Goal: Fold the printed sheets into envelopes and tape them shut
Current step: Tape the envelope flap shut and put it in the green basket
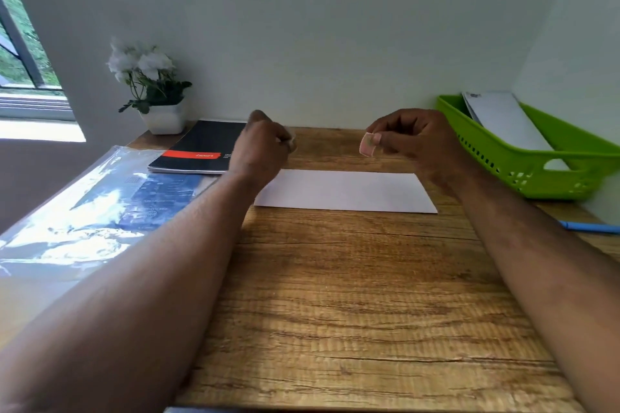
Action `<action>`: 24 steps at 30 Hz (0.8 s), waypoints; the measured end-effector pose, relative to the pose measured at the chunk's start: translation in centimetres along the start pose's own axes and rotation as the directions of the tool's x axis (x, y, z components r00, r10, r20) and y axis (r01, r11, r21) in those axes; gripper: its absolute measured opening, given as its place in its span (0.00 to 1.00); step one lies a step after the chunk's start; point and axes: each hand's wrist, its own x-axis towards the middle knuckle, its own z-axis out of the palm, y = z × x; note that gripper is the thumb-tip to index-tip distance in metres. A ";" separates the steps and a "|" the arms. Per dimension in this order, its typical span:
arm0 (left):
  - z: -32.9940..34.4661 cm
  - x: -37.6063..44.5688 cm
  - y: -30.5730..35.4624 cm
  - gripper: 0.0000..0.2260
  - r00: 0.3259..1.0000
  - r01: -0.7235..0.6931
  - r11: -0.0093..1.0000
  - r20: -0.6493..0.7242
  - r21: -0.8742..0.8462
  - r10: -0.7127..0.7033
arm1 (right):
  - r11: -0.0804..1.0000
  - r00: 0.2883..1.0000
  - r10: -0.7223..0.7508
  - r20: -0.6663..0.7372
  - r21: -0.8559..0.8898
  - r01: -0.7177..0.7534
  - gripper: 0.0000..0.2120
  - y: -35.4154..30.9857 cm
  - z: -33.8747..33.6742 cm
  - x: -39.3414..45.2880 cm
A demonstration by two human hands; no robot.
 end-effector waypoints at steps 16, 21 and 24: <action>3.6 -4.6 9.0 0.19 0.741 -0.447 0.894 0.572 0.029 0.351 | 0.882 0.969 0.217 0.121 -0.449 -0.142 0.04 0.4 -5.7 -0.6; 4.2 -4.4 9.3 0.16 0.798 -0.475 0.867 0.486 0.147 0.355 | 0.849 0.936 0.293 0.197 -0.503 -0.160 0.06 1.7 -5.4 -0.4; 4.5 -4.4 9.2 0.12 0.794 -0.459 0.887 0.474 0.057 0.380 | 0.854 0.926 0.314 0.209 -0.489 -0.179 0.05 2.5 -5.4 -0.3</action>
